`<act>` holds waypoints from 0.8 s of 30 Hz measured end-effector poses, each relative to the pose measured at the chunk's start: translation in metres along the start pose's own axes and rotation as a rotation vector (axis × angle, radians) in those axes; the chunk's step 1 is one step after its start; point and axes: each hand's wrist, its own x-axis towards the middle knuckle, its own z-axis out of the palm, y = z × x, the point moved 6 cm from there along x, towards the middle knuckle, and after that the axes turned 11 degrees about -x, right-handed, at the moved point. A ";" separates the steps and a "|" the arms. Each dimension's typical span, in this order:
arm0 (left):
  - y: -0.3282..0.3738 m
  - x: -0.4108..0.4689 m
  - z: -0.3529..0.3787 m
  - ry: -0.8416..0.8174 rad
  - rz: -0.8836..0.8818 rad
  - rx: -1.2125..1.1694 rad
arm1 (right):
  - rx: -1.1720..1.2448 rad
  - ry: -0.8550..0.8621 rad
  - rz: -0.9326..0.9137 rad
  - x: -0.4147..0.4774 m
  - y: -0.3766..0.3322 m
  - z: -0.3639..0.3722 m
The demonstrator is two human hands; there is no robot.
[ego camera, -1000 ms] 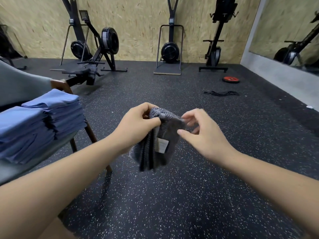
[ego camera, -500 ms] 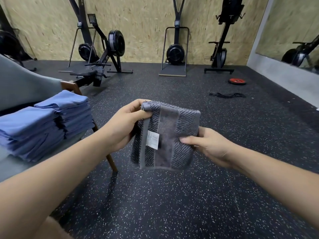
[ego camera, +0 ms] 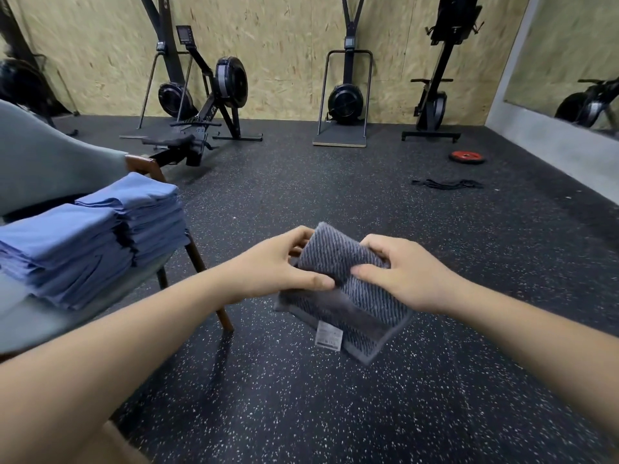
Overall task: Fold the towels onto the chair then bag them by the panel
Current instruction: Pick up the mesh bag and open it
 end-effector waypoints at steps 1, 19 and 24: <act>0.006 0.001 0.003 0.034 0.044 0.027 | -0.008 -0.009 -0.020 0.000 -0.002 0.003; 0.013 -0.005 -0.048 0.225 0.197 -0.310 | 0.134 0.104 -0.072 -0.001 -0.008 -0.010; 0.015 -0.030 -0.052 0.153 0.175 -0.225 | 0.130 -0.073 -0.119 -0.007 -0.025 0.014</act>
